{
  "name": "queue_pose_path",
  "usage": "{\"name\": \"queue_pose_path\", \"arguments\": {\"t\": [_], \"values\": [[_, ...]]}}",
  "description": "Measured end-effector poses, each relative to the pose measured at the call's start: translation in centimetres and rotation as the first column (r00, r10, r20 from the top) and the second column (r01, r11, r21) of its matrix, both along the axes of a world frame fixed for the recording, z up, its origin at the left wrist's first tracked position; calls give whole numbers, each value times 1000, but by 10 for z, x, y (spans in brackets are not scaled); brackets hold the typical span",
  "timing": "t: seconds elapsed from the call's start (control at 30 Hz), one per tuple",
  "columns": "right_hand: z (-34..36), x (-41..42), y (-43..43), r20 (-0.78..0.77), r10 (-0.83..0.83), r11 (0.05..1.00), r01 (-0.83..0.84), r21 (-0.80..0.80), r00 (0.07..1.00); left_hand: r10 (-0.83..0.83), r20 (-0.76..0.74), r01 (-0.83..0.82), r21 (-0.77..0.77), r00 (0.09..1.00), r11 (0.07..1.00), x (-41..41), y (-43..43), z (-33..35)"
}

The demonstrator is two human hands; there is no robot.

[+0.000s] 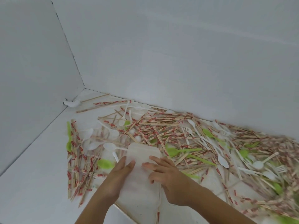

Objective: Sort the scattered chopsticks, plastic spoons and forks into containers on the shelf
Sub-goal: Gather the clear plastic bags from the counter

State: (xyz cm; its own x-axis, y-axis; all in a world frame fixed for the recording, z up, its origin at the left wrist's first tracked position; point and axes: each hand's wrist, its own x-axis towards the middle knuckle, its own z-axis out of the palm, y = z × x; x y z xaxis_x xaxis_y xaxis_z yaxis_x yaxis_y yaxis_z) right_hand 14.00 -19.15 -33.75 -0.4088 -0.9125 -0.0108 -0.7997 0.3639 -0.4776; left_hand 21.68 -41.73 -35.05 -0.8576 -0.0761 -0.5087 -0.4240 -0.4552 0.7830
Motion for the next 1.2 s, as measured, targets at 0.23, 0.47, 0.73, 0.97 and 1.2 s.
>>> {"name": "queue_pose_path", "arguments": {"t": [0.23,0.47,0.73,0.97,1.2], "values": [[26,-17,17,54,-114,991,117,-60,992,42,29,-41,-36,999,998,-1,2,2],[97,-34,11,631,-502,479,798,-367,592,61,-34,-67,-196,998,978,0,-7,-9],[59,-24,-22,678,-681,431,900,66,276,14,-5,-15,-268,1000,963,-5,7,17],[41,-8,-39,414,-798,504,862,60,438,23,-1,-22,-312,1000,950,4,9,19],[30,2,-40,460,-775,515,855,63,433,65,-9,-64,-349,998,935,11,9,13]]}}
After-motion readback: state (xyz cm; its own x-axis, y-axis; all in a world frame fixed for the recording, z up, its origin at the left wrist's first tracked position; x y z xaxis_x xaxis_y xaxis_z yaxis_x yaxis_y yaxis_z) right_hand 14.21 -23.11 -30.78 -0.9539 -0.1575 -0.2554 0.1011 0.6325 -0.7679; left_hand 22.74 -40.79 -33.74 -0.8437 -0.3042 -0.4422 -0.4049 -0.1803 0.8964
